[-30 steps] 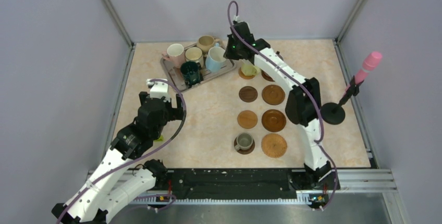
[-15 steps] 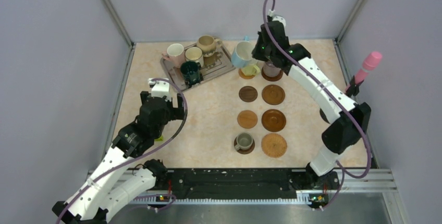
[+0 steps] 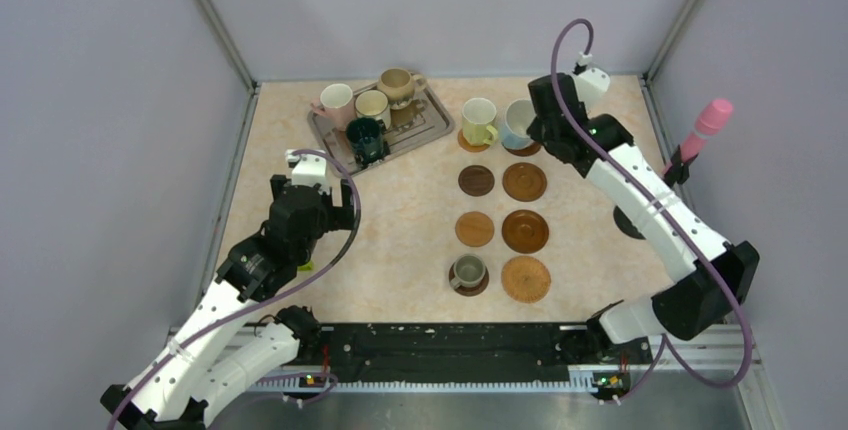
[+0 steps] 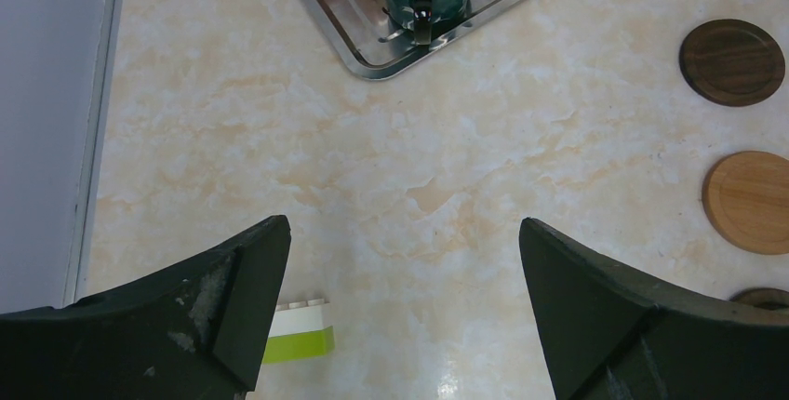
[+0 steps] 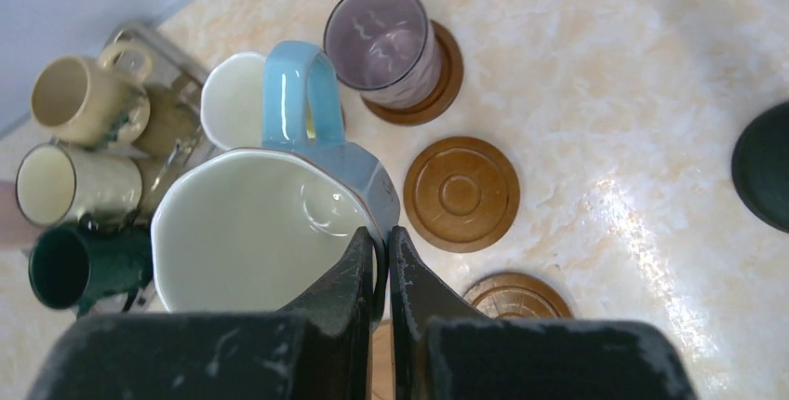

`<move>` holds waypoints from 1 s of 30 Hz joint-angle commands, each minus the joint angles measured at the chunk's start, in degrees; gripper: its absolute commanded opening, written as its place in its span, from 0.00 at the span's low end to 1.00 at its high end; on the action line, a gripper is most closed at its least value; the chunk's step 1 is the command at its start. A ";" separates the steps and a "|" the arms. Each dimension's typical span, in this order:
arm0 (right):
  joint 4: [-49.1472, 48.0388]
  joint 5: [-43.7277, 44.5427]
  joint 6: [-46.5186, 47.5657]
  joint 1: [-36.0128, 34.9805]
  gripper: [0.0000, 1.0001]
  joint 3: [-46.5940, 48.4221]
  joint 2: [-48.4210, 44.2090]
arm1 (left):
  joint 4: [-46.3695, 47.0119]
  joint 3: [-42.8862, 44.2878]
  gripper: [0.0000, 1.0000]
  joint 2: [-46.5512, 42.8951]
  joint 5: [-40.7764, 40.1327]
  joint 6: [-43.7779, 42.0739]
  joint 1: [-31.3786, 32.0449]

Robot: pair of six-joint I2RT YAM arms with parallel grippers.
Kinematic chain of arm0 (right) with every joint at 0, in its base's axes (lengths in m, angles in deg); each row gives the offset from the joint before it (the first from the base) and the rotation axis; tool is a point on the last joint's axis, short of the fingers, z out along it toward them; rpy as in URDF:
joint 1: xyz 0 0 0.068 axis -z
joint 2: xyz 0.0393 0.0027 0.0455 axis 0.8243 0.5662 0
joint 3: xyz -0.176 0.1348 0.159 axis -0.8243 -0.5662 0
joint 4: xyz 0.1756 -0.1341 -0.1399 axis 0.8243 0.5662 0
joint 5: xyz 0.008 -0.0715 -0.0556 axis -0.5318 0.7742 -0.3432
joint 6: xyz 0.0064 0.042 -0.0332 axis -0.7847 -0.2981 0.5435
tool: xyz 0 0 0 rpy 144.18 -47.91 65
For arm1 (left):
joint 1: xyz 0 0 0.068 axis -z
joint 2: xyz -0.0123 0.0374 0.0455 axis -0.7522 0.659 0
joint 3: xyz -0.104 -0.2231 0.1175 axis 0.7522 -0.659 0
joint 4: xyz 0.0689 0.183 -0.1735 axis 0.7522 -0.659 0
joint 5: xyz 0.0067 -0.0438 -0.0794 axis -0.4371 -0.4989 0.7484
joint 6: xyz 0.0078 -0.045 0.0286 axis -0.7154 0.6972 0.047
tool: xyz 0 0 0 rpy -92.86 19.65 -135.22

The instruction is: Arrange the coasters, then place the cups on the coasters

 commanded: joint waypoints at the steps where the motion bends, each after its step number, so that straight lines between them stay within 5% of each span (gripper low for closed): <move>1: -0.72 6.92 -9.95 1.46 0.00 0.27 -2.18 | 2.66 0.01 0.99 0.23 -0.60 -0.01 0.06; 11: 0.94 6.59 -21.59 4.44 0.00 -6.49 1.98 | 2.47 -0.03 0.99 -0.07 -0.60 0.10 0.07; 30: 1.07 7.95 -25.25 4.71 0.00 -7.93 9.52 | 2.27 -0.16 0.99 -0.60 -1.04 0.07 0.07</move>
